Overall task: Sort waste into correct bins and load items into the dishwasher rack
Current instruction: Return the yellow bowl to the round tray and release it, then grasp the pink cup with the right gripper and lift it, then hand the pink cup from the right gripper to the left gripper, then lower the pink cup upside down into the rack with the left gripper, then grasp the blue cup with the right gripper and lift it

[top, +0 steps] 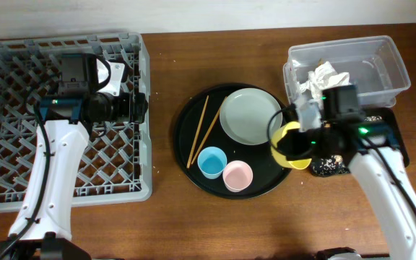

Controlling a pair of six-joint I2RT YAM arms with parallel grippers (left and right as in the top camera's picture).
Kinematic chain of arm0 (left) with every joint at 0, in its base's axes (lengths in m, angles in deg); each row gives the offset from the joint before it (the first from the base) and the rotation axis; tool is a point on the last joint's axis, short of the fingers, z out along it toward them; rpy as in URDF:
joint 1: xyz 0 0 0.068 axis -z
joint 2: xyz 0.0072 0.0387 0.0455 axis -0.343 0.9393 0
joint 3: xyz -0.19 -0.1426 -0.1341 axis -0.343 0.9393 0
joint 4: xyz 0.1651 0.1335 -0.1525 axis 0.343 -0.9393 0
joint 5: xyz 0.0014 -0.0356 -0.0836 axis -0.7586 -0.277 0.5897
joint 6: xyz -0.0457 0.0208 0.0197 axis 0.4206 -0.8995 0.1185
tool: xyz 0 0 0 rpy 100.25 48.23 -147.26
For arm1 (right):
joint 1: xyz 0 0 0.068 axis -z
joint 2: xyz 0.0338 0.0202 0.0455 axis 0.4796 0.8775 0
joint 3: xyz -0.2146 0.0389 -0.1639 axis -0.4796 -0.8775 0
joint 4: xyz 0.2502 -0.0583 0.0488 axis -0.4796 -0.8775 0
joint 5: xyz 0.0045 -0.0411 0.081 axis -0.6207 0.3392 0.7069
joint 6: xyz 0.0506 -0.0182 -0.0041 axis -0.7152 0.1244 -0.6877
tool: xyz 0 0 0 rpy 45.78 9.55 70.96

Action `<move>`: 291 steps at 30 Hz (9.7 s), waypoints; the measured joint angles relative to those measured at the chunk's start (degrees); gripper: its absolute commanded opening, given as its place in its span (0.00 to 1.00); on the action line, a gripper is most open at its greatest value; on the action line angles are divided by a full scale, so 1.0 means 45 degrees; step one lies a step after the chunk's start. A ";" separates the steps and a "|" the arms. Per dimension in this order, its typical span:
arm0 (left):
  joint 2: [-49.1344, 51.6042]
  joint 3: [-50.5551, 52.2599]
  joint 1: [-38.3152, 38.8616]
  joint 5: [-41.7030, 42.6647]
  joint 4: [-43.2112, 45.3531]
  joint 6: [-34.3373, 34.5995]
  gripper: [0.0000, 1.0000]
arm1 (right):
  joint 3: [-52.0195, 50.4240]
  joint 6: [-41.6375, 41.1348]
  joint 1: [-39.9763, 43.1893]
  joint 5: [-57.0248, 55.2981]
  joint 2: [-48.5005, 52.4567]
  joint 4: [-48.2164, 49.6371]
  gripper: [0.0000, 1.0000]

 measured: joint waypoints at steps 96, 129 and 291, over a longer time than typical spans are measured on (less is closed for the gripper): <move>0.0005 0.0000 -0.0005 0.1005 0.0170 0.1666 0.99 | 0.2608 -0.4095 -0.4371 -0.2059 0.2890 -0.3599 0.04; 0.0005 -0.0005 -0.0345 1.7005 0.3920 0.5867 0.99 | 0.3628 -0.2973 -0.2322 0.7766 0.2914 0.9845 0.04; 0.1341 -0.2535 0.0947 -0.1719 -0.3143 0.4658 0.95 | 0.3551 -0.4318 -0.5586 -0.2419 0.6698 0.0427 0.24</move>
